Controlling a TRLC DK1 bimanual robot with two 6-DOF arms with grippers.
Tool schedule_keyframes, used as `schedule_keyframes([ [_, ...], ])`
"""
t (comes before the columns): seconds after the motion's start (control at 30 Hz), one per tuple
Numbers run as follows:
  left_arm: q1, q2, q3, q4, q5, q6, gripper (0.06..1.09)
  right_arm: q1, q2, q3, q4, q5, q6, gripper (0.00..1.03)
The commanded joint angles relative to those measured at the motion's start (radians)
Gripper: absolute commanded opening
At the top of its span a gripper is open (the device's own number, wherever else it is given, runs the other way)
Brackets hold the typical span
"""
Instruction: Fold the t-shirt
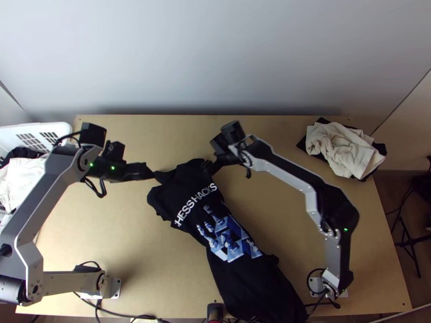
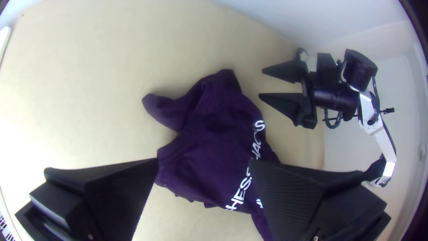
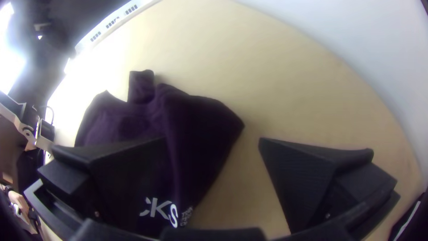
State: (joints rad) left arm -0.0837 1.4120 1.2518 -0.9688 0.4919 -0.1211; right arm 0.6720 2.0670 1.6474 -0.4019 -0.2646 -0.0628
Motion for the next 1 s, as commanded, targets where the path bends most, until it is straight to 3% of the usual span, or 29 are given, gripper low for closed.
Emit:
schedule_keyframes([
  [0.0,0.009,0.005,-0.141,0.064,-0.003,0.026,1.03,0.066,0.090,0.051,0.006,-0.013,0.020,0.96],
  [0.37,-0.042,0.107,-0.192,0.157,-0.003,0.049,0.97,0.075,0.157,0.115,0.006,-0.015,0.032,0.87],
  [0.57,-0.096,0.176,-0.186,0.229,-0.062,0.049,0.97,0.074,0.188,0.141,0.002,-0.013,0.052,0.86],
  [0.73,-0.113,0.222,-0.184,0.259,-0.108,0.049,0.88,0.074,0.217,0.167,-0.032,-0.015,0.050,0.59],
  [0.8,-0.111,0.231,-0.189,0.271,-0.127,0.049,0.78,0.074,0.223,0.180,-0.054,-0.015,0.047,0.49],
  [0.9,-0.110,0.234,-0.195,0.289,-0.145,0.047,0.61,0.072,0.234,0.203,-0.092,-0.015,0.032,0.23],
  [0.97,-0.111,0.235,-0.196,0.301,-0.158,0.047,0.44,0.069,0.239,0.218,-0.112,-0.015,0.027,0.06],
])
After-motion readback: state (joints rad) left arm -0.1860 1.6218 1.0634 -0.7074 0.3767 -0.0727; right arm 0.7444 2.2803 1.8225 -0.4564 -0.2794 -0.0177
